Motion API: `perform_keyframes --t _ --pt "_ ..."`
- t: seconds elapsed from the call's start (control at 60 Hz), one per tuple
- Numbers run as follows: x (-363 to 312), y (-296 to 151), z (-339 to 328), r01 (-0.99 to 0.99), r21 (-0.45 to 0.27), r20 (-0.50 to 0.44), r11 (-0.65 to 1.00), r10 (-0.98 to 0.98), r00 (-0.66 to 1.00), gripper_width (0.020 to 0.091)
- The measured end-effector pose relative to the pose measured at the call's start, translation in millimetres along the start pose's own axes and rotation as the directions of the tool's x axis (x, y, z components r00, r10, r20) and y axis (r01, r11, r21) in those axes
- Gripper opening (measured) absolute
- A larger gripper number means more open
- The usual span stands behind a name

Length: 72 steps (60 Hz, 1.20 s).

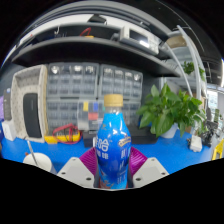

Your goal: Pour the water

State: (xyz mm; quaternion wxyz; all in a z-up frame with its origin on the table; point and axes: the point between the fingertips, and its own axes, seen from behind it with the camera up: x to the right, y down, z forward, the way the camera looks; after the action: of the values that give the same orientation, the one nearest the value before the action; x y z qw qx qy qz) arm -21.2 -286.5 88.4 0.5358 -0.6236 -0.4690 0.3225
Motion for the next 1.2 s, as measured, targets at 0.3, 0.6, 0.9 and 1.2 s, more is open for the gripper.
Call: perform_keyframes --t 0.3,0.6,0.9,1.2 --pt "5.8 -4.0 -4.3 -0.099 0.089 0.009 0.991 0.098 0.995 0.0500" --pt "6.1 10.6 -42.2 -0.086 0.056 0.021 0.995 0.085 0.996 0.0869" --pt "8.9 42.1 -182.5 0.004 -0.003 0.102 1.000 -0.004 0.995 0.0858" --pt "43.3 52.6 -321.7 -0.057 0.012 0.111 0.998 0.056 0.992 0.0852"
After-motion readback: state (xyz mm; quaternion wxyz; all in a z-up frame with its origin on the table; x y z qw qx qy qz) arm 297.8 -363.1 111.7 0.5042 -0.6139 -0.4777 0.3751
